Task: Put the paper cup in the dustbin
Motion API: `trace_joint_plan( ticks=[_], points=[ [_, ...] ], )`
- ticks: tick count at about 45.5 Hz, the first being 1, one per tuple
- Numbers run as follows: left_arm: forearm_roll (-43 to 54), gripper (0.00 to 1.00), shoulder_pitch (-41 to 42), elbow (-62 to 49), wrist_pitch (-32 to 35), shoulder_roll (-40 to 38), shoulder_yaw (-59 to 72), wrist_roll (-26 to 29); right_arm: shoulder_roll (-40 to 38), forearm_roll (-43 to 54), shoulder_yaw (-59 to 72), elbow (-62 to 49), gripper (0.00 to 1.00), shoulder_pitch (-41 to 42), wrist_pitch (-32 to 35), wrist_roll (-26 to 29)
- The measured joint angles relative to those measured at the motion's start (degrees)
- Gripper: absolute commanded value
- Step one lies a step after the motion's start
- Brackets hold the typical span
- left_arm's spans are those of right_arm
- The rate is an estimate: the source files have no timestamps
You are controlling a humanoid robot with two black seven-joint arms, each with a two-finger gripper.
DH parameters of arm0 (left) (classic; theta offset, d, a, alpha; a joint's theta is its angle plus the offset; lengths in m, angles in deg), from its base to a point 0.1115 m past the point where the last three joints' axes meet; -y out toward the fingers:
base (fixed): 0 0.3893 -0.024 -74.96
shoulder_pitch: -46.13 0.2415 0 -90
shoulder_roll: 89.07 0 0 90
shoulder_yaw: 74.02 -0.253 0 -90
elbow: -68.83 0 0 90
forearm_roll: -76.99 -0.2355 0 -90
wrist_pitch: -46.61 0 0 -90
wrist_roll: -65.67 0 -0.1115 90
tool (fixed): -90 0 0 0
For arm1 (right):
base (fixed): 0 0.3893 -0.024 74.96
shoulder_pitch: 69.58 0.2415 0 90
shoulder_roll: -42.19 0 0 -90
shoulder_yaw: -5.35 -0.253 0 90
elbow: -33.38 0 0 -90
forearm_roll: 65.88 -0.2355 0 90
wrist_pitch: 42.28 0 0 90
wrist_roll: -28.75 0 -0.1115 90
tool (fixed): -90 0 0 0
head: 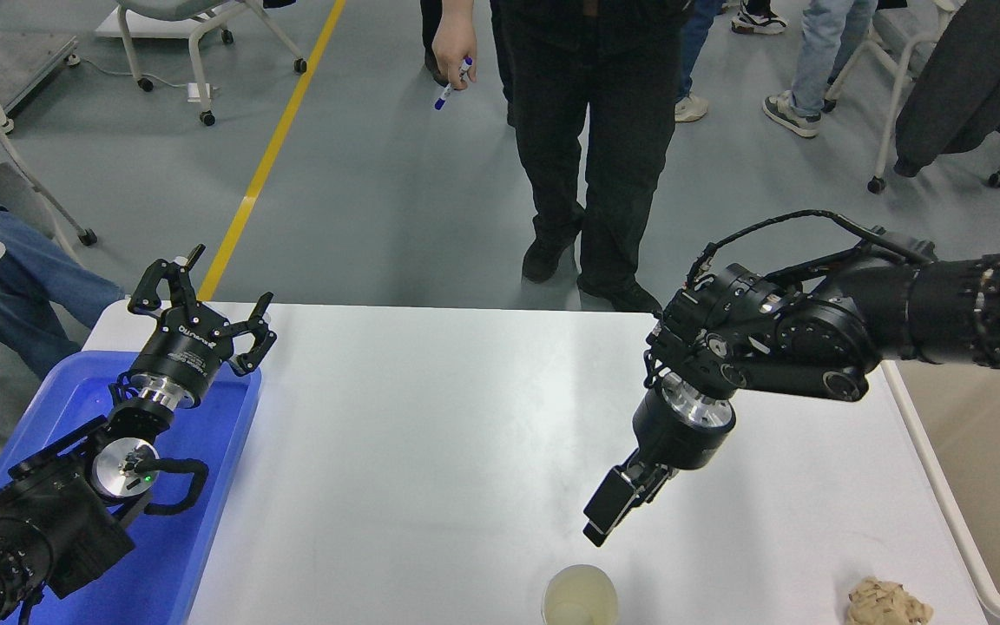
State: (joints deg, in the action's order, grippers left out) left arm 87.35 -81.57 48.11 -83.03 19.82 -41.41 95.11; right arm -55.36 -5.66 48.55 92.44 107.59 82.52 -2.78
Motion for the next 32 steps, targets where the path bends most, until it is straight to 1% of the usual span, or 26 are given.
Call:
trace_joint_plan(
  ticks=[23, 28, 32],
  points=[
    [0.0, 1.00, 0.0, 0.0, 0.0, 0.0, 0.0, 0.0, 4.4, 0.6, -0.1, -1.0, 0.99, -4.7, -2.8, 0.3],
    [0.0, 1.00, 0.0, 0.0, 0.0, 0.0, 0.0, 0.0, 4.8, 0.8, 0.0, -1.7, 0.98, -5.3, -3.2, 0.3],
    [0.0, 1.00, 0.0, 0.0, 0.0, 0.0, 0.0, 0.0, 5.0, 1.1, 0.1, -2.3, 0.94, -5.8, -3.4, 0.3]
  ],
)
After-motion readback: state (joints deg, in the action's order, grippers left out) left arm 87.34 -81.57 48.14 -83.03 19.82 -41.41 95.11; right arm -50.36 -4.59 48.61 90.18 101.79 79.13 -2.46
